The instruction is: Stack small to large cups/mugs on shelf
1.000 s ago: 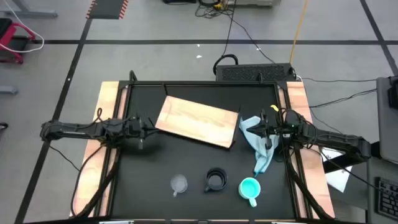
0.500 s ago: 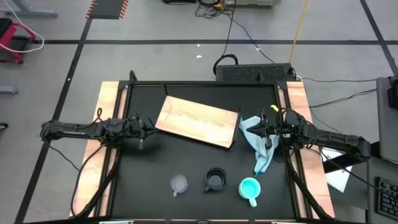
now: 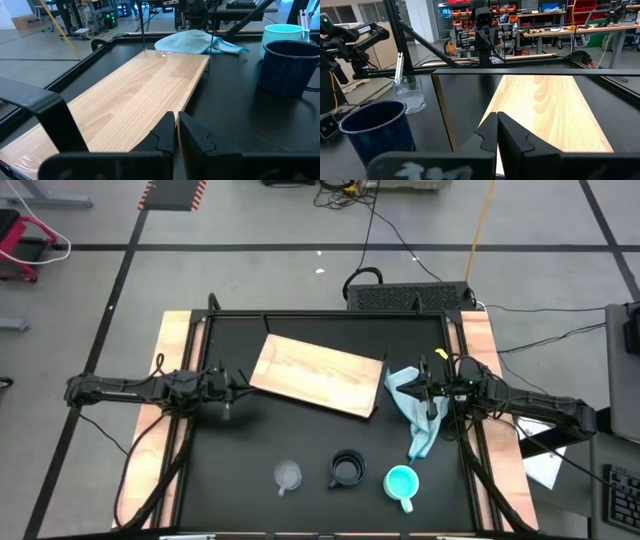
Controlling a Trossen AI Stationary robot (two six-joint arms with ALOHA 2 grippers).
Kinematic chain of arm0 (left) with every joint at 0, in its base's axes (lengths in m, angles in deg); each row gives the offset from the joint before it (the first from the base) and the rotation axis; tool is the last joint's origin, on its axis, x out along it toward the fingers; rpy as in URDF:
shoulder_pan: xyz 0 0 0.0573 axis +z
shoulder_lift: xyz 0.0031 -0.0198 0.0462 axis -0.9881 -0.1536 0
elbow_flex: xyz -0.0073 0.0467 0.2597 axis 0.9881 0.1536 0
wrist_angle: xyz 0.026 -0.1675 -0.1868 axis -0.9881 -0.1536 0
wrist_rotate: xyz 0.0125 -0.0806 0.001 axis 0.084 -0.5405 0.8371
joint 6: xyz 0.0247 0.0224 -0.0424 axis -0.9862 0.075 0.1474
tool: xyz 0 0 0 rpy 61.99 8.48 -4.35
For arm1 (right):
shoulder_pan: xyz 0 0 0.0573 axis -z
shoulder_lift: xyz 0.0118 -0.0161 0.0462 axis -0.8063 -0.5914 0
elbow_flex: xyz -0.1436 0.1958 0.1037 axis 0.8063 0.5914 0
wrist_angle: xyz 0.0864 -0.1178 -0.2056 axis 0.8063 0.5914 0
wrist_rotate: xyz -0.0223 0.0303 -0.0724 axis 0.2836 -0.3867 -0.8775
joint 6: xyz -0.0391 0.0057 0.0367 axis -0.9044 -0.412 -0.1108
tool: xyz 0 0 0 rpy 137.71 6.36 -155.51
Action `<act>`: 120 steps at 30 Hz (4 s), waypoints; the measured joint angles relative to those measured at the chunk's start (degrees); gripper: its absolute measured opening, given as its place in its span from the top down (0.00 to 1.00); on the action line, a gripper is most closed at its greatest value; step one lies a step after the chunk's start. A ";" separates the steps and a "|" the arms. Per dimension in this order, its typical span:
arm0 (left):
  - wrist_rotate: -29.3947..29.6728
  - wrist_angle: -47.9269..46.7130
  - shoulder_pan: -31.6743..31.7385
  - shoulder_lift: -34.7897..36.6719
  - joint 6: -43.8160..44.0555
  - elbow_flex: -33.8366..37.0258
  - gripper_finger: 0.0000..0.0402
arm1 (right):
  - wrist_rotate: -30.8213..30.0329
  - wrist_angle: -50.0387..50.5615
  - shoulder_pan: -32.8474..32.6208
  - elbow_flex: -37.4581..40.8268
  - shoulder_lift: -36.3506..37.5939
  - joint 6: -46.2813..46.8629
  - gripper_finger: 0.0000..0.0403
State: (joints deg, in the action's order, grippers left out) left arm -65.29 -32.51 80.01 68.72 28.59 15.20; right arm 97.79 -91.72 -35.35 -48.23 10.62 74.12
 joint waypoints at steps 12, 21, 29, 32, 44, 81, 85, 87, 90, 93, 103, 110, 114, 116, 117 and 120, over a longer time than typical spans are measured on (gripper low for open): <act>0.00 0.02 0.00 0.01 0.01 -0.01 0.94 | 0.00 0.00 -0.01 0.00 0.01 -0.02 1.00; 0.00 0.02 -0.01 0.00 -0.01 0.00 0.94 | 0.00 0.01 -0.02 0.00 0.01 -0.02 1.00; 0.00 0.01 0.01 0.01 0.01 0.00 0.94 | 0.00 0.02 -0.01 -0.01 0.02 0.00 1.00; 0.00 0.02 0.01 0.00 0.01 -0.01 0.94 | 0.00 0.00 0.00 -0.01 0.00 0.00 1.00; 0.00 0.00 -0.01 -0.01 0.00 -0.01 0.94 | 0.00 0.00 -0.01 0.00 0.01 -0.01 1.00; -0.07 -0.11 0.01 0.01 4.15 0.01 0.94 | 0.00 0.00 -0.01 0.00 0.00 0.00 1.00; -0.09 2.34 0.01 0.00 4.37 0.01 0.94 | 0.00 -0.38 -0.01 -0.01 0.00 0.00 1.00; -0.11 4.36 -0.01 0.01 3.96 -0.01 0.94 | 0.00 -1.66 -0.02 0.00 0.00 0.00 1.00; -1.72 7.82 0.01 0.00 3.94 -0.01 0.94 | 0.00 -3.17 -0.02 -0.01 0.00 0.00 1.00; -7.65 11.23 -0.09 -0.01 2.26 -0.01 0.94 | 0.00 -3.49 -0.02 -0.01 0.00 0.00 1.00; -14.02 9.46 -4.07 -2.49 3.56 -6.82 0.99 | 0.00 -3.43 0.00 -0.01 0.00 -0.04 1.00; -9.52 -0.81 -9.41 -15.42 2.86 -19.31 1.00 | 0.00 -6.18 -0.02 -0.01 0.02 -0.42 1.00; -6.57 -8.01 -12.98 -25.33 3.21 -27.86 1.00 | 0.00 -6.89 0.00 0.01 0.00 -0.66 1.00; -6.08 -11.80 -14.96 -30.05 3.31 -31.90 1.00 | 0.00 -6.86 -0.02 0.00 0.00 -1.71 1.00; -6.01 -13.62 -15.98 -32.22 3.29 -33.76 1.00 | 0.00 -6.87 -0.01 -0.01 0.00 -2.00 1.00; -5.69 -17.75 -19.22 -37.93 3.38 -39.75 1.00 | 0.00 -6.86 -0.01 -0.01 0.00 -3.03 1.00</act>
State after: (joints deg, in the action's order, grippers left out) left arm -70.98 -50.25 60.79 30.79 31.97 -24.56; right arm 97.79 -98.59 -35.37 -48.25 10.62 71.10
